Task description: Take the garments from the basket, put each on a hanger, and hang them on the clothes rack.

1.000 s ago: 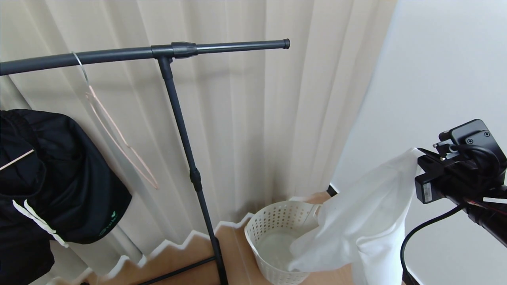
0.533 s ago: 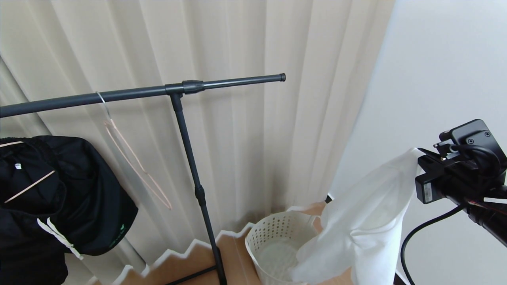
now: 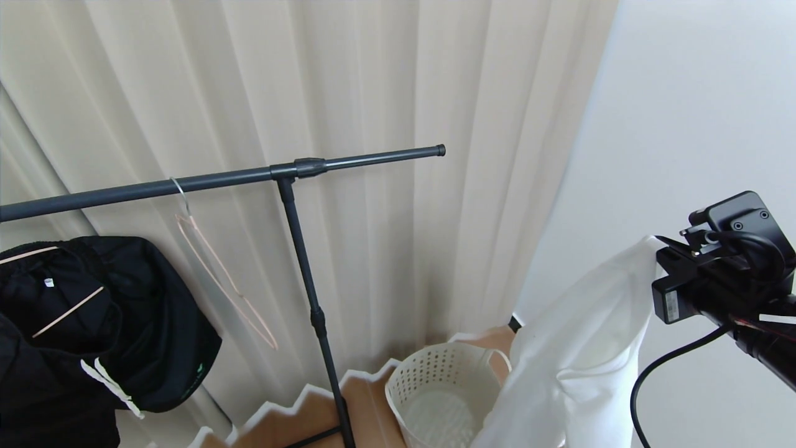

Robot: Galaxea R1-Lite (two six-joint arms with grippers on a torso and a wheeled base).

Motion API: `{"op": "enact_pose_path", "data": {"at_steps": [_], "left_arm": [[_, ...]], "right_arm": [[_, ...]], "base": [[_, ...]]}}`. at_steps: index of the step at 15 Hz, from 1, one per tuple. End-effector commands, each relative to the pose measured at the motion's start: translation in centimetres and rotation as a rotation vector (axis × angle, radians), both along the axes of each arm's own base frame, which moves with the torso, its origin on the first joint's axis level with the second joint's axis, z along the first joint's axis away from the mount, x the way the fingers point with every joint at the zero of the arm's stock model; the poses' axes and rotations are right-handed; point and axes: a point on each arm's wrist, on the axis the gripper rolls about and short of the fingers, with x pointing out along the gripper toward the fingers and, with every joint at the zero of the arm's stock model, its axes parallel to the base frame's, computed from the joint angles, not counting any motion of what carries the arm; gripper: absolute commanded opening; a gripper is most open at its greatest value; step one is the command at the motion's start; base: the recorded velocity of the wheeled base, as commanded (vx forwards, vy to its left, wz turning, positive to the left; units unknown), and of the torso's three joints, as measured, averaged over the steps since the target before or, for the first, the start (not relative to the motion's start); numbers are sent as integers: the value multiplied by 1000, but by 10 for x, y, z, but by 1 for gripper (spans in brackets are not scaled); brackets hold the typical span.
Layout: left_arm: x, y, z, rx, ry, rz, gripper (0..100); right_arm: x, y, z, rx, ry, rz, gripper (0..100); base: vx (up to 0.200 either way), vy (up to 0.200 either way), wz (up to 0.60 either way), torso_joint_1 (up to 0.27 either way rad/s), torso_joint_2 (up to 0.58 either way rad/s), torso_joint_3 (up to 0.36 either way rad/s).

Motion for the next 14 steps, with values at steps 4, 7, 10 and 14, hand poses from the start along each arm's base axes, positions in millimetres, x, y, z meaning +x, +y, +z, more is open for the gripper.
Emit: {"op": "enact_pose_path", "data": {"at_steps": [4, 7, 10, 14], "left_arm": [[0, 0, 0, 0, 0, -1, 100], [0, 0, 0, 0, 2, -1, 100], [0, 0, 0, 0, 2, -1, 100], [0, 0, 0, 0, 3, -1, 100]], "right_arm": [[0, 0, -3, -5, 9, 2, 0], [0, 0, -3, -3, 8, 1, 0], [-2, 0, -5, -15, 14, 10, 0], [-3, 0, -5, -15, 11, 16, 0]], "base": [[0, 0, 0, 162, -365, -201], [0, 0, 0, 159, -352, -186], [0, 0, 0, 85, -200, -98], [0, 0, 600, 4, -6, 0]]}}
